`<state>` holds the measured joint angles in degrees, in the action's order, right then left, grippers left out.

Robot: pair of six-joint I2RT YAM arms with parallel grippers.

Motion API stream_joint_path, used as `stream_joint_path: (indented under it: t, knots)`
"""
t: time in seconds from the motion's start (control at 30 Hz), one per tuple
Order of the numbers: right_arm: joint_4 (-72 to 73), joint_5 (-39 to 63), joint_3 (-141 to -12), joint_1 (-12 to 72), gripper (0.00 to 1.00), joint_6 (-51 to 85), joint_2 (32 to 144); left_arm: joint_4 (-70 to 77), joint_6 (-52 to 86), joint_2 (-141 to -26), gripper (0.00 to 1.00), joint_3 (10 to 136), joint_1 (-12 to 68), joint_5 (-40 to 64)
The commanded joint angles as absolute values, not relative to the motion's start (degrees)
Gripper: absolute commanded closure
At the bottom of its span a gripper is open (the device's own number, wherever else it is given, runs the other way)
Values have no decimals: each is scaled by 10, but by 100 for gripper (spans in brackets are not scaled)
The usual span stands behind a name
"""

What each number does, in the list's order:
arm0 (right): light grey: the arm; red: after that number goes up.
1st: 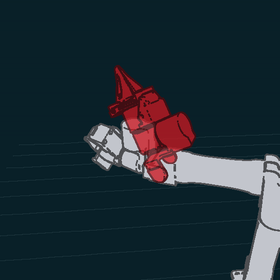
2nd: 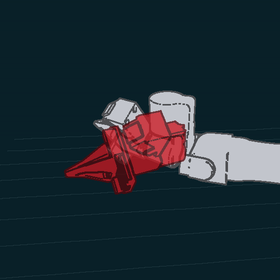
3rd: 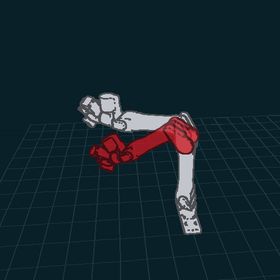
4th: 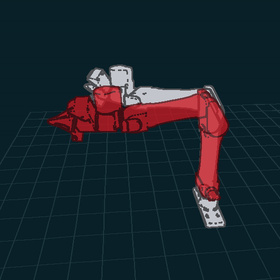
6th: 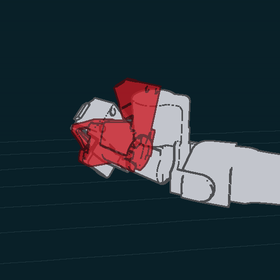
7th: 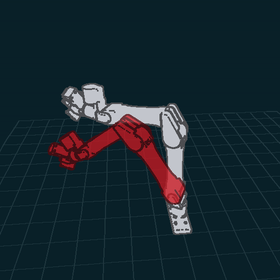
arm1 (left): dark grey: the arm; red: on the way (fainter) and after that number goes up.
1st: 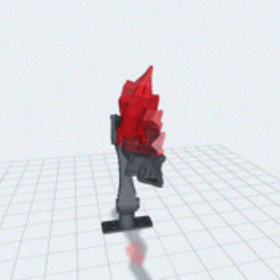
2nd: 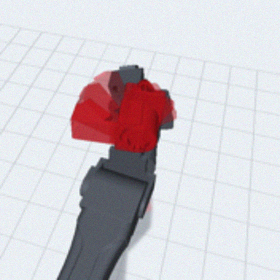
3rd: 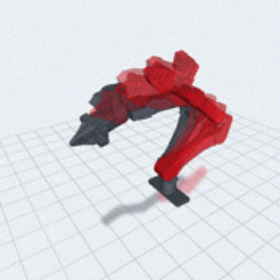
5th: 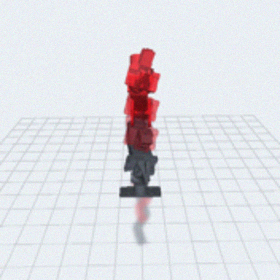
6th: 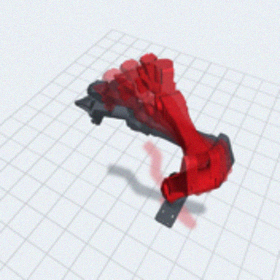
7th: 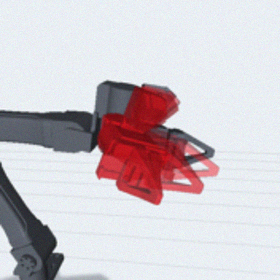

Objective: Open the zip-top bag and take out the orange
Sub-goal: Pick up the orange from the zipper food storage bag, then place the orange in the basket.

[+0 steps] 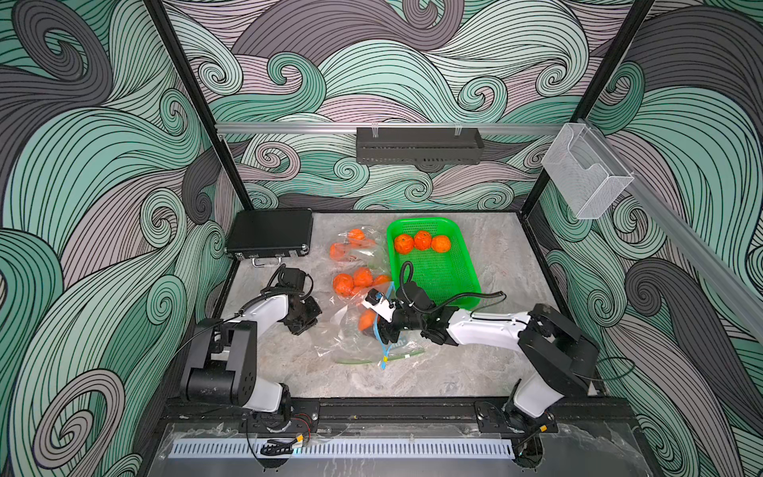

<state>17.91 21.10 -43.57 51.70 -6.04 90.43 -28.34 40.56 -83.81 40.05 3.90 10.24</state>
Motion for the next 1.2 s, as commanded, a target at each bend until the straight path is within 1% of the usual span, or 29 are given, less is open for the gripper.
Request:
stream_joint_path:
  t: [0.0, 0.17, 0.37, 0.43, 0.53, 0.63, 0.73, 0.87, 1.0, 1.17]
  knots:
    - [154, 196, -404, 504, 34, -51, 850, -294, 401, -848, 100, 412, 39, 81]
    - [107, 154, -365, 477, 34, -38, 754, -296, 402, -843, 100, 412, 39, 79]
    - [39, 102, -374, 405, 35, 11, 656, -305, 406, -830, 100, 418, 39, 80]
    - [32, 102, -387, 379, 35, 23, 646, -305, 406, -830, 100, 420, 39, 80]
    - [25, 136, -407, 350, 35, 29, 655, -303, 406, -834, 100, 420, 39, 84]
    - [13, 114, -434, 335, 35, 40, 666, -305, 407, -834, 100, 421, 39, 85]
    - [9, 91, -472, 303, 35, 47, 714, -308, 409, -824, 100, 421, 39, 88]
    - [-45, 118, -568, 255, 37, 74, 849, -327, 410, -795, 100, 433, 39, 92]
    - [-58, 113, -638, 253, 37, 79, 957, -354, 407, -771, 100, 449, 39, 83]
    - [-76, 128, -716, 254, 38, 89, 1058, -378, 403, -753, 100, 465, 38, 78]
